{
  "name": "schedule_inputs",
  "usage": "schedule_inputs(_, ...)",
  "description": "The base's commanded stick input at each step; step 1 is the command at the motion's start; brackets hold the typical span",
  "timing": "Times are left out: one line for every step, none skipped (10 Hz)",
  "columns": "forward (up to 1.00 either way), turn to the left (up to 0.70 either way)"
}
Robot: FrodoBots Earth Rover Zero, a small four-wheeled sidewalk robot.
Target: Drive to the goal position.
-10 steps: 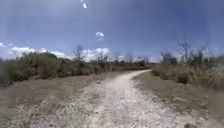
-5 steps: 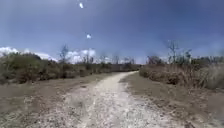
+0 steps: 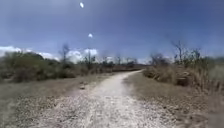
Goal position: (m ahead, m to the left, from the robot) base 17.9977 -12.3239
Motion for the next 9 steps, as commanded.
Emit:
schedule_inputs(0.70,0.00)
schedule_inputs(0.70,0.00)
schedule_inputs(0.70,0.00)
schedule_inputs(0.70,0.00)
schedule_inputs(0.70,0.00)
schedule_inputs(0.70,0.00)
schedule_inputs(0.70,0.00)
schedule_inputs(0.70,0.00)
schedule_inputs(0.70,0.00)
